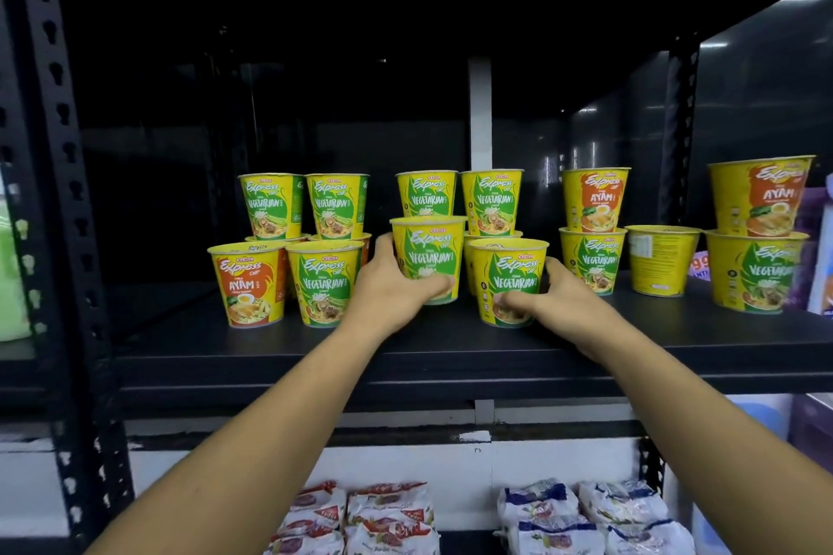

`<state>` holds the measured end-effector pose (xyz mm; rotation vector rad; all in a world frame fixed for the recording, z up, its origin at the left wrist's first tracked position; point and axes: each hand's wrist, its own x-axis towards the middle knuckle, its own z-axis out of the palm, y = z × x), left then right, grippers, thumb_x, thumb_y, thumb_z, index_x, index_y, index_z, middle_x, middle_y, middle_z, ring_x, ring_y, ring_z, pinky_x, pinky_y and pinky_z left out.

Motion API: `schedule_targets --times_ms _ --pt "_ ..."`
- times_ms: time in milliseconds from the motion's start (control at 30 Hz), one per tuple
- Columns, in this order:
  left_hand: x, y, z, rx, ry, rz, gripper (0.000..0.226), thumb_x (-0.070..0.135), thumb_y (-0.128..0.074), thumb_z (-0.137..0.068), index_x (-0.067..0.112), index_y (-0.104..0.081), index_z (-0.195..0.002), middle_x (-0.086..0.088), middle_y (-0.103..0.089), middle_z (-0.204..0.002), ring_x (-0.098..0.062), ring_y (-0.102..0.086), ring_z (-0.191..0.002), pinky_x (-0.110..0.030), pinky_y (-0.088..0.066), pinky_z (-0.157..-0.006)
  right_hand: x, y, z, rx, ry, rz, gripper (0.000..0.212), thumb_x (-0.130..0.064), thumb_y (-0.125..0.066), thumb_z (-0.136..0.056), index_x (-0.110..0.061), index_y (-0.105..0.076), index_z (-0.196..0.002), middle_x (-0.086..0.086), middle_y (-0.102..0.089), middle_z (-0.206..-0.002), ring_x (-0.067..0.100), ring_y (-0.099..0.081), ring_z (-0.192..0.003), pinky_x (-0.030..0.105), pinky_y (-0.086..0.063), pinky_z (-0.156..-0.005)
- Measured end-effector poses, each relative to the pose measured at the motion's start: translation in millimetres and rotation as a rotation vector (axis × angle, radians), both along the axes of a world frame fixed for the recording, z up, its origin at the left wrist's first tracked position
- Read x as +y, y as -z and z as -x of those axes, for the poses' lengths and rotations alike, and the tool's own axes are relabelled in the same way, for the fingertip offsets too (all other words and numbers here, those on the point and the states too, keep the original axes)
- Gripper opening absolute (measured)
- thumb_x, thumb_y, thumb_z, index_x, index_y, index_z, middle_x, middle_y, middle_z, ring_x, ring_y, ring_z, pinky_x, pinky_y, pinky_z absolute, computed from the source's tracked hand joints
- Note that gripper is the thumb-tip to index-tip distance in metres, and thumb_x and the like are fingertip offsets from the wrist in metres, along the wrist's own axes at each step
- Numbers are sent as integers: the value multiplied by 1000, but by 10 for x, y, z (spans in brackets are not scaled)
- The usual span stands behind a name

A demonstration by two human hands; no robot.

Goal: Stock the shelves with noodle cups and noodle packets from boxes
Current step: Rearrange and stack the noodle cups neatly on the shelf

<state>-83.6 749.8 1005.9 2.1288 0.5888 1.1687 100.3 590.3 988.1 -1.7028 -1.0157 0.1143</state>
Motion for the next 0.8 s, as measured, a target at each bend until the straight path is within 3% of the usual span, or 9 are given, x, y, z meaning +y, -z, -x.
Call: schedule_targets --times_ms 100,400,633,800 --pt "36 26 -10 27 -20 21 74 45 -90 -71 30 -43 -126 11 -66 -109 -12 -64 -99 -31 -47 -83 -9 -1 4 0 -1 -9 61 -35 -89 -75 -27 -52 -123 -10 -70 -111 9 -67 -102 39 -52 -99" --pt "63 55 -12 208 -16 86 78 44 -92 -69 22 -42 -125 5 -63 -112 -19 -62 -102 -35 -46 -83 -8 12 -26 -15 9 3 65 -40 -88 -75 -29 -51 -126 -10 -70 -115 11 -67 -106 43 -52 -103" --pt "89 102 1 155 35 107 73 42 -91 -72 25 -45 -127 9 -65 -113 -16 -64 -105 -34 -48 -88 -1 25 9 -63 55 11 79 -40 -93 -67 -29 -48 -131 -12 -69 -114 10 -67 -104 43 -53 -100" --pt "98 115 2 129 40 114 73 40 -92 -72 25 -47 -126 9 -67 -113 -14 -65 -103 -35 -50 -89 -27 7 54 -68 68 1 76 -33 -92 -73 -30 -42 -130 -21 -60 -105 2 -60 -97 33 -48 -92"
